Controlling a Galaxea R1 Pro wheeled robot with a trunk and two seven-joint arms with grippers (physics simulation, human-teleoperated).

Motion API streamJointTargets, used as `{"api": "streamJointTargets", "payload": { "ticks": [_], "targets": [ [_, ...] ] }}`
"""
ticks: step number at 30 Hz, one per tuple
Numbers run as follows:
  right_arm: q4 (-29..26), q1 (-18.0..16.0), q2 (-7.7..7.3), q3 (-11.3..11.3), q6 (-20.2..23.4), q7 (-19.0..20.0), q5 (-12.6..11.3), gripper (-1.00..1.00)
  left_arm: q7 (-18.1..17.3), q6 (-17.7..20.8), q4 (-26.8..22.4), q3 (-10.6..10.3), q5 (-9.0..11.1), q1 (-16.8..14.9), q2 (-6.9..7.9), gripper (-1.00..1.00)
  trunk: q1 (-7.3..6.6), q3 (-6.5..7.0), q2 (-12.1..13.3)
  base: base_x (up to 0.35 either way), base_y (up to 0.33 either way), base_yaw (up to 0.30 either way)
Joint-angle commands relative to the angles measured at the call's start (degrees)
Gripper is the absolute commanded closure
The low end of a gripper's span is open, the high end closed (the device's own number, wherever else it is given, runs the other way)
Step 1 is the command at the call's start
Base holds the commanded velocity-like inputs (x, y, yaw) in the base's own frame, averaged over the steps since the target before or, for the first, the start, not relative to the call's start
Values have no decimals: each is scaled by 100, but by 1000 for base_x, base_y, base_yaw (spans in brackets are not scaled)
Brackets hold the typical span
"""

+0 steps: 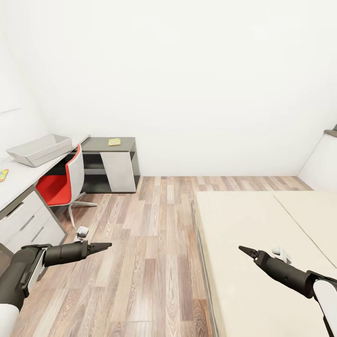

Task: Put all the toys in the child's room - the three board games (two on the bed and one on the table), the two jigsaw puzzles on the table, and the tennis ball on the table - inside the toy box on the table in the child's room.

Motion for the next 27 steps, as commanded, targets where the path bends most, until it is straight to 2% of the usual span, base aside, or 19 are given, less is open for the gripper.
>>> {"api": "streamJointTargets", "payload": {
  "ticks": [1,20,27],
  "targets": [
    [-1,-6,-1,-9,28,59,55,-100,-25,60,-1,3,-7,-5,0,-100,3,-11,-12,-2,0,0],
    [-1,-6,0,-9,28,59,55,-100,-25,60,-1,3,-7,-2,0,-100,3,-11,-12,0,-2,0],
    [-1,-6,2,-5,18,59,61,-100,-25,60,-1,3,-7,-2,0,-100,3,-11,-12,0,-108,0]
  ]
}}
